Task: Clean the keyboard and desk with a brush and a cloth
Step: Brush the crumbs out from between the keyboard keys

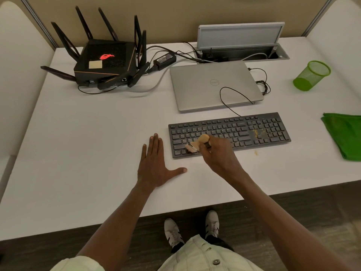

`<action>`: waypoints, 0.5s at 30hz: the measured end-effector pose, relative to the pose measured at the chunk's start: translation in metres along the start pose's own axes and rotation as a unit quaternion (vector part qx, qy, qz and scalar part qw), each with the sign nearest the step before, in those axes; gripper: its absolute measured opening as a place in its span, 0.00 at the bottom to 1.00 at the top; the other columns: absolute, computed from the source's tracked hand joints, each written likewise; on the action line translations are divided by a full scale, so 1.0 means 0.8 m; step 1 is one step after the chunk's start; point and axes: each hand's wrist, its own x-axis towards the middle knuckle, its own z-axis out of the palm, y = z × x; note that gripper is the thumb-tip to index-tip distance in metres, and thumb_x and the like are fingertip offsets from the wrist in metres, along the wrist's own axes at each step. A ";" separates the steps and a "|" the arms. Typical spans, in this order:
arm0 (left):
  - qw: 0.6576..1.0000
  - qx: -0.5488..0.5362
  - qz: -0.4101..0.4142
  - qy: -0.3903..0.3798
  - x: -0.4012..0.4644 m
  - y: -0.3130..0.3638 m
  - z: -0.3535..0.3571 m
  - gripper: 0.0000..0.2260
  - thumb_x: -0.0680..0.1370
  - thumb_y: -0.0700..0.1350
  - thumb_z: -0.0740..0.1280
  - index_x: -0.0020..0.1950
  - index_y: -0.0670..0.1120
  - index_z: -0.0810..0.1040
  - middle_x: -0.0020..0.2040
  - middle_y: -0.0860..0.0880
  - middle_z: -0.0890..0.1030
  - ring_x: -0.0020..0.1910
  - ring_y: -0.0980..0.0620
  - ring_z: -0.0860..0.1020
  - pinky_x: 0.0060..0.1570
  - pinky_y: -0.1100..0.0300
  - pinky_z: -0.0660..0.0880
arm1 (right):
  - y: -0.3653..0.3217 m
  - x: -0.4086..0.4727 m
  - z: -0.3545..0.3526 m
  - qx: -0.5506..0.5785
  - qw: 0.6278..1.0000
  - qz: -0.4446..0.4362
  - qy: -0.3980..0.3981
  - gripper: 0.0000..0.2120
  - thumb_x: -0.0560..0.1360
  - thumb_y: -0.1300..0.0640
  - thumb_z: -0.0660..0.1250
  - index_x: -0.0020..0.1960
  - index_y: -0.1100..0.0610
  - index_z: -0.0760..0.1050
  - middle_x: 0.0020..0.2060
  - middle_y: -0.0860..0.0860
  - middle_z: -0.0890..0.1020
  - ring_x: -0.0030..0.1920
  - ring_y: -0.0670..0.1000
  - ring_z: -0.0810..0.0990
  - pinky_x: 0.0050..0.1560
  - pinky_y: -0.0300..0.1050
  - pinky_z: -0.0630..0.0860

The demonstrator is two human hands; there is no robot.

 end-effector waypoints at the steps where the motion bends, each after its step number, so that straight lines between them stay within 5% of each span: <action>1: 1.000 0.001 0.000 0.001 0.000 0.000 -0.001 0.66 0.62 0.88 0.44 0.83 0.40 0.39 0.82 0.44 0.34 0.81 0.48 0.34 0.80 0.46 0.39 | -0.004 0.004 0.001 0.007 1.000 -0.015 -0.014 0.10 0.80 0.57 0.62 0.45 0.61 0.78 0.33 0.52 0.81 0.31 0.49 0.77 0.31 0.47 0.74; 4: 1.000 0.006 -0.004 -0.006 0.000 0.001 -0.003 0.66 0.61 0.88 0.42 0.83 0.40 0.38 0.82 0.44 0.34 0.81 0.48 0.34 0.80 0.46 0.38 | -0.009 0.007 -0.003 -0.026 0.994 -0.077 -0.067 0.05 0.80 0.60 0.64 0.47 0.60 0.78 0.36 0.52 0.81 0.32 0.47 0.73 0.31 0.36 0.68; 8: 1.000 0.003 -0.006 -0.006 0.000 0.001 -0.003 0.67 0.61 0.88 0.43 0.83 0.40 0.39 0.82 0.44 0.34 0.81 0.48 0.34 0.80 0.47 0.38 | 0.006 0.007 -0.016 -0.079 0.989 -0.107 -0.066 0.03 0.77 0.64 0.65 0.48 0.60 0.78 0.37 0.54 0.82 0.33 0.51 0.77 0.34 0.46 0.77; 15: 1.000 -0.003 -0.006 -0.002 -0.001 0.002 -0.004 0.67 0.60 0.88 0.41 0.83 0.40 0.40 0.82 0.44 0.35 0.81 0.48 0.34 0.80 0.47 0.38 | 0.007 0.018 -0.014 -0.054 0.987 -0.126 -0.084 0.05 0.77 0.66 0.66 0.48 0.59 0.79 0.38 0.52 0.83 0.35 0.46 0.75 0.37 0.40 0.76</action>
